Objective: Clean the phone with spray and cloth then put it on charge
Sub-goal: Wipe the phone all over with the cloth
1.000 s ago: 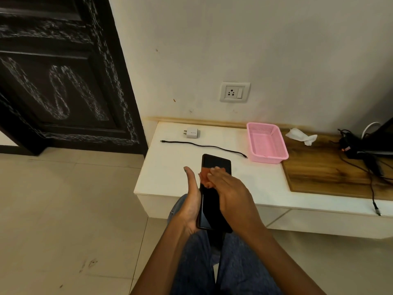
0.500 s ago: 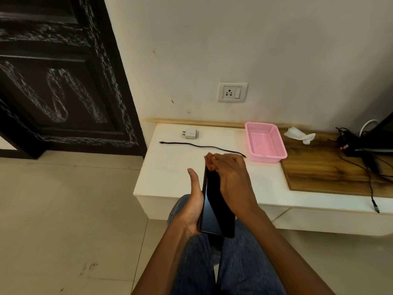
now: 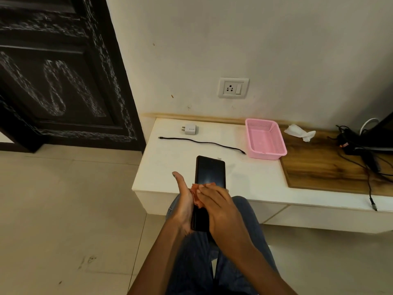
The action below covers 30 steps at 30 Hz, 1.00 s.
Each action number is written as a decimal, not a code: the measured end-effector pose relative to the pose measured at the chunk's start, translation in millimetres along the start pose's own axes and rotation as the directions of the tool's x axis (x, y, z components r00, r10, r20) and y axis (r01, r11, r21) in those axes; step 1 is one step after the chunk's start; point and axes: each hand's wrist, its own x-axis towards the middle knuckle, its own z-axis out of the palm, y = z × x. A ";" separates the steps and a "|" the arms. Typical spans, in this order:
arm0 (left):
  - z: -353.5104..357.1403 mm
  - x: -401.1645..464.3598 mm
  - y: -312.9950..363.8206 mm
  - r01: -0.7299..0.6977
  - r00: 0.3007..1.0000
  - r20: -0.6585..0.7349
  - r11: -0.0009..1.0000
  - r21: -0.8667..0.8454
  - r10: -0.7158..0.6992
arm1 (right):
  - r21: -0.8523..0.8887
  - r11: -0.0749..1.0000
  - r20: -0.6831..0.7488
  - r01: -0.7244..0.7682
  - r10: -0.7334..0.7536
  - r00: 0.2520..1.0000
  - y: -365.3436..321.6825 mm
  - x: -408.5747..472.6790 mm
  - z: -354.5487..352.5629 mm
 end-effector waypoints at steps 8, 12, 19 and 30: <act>15.5 -6.8 7.0 -0.009 0.999 0.048 0.997 -0.078 0.013 | 0.055 0.997 -0.024 -0.059 0.061 0.998 15.6 44.9 -6.9; 18.5 -7.5 8.0 -0.027 0.997 0.075 0.997 -0.079 0.033 | -0.031 0.999 -0.061 -0.042 0.040 0.997 24.4 68.2 -8.9; 6.3 -3.9 3.4 -0.049 0.998 0.036 0.991 -0.124 0.054 | -0.030 0.999 -0.034 -0.013 0.012 0.999 14.3 57.4 -1.0; -10.9 -0.5 8.5 -0.065 0.998 -0.014 0.997 -0.037 0.065 | -0.017 0.998 -0.027 0.059 -0.060 0.998 -3.6 -4.6 15.6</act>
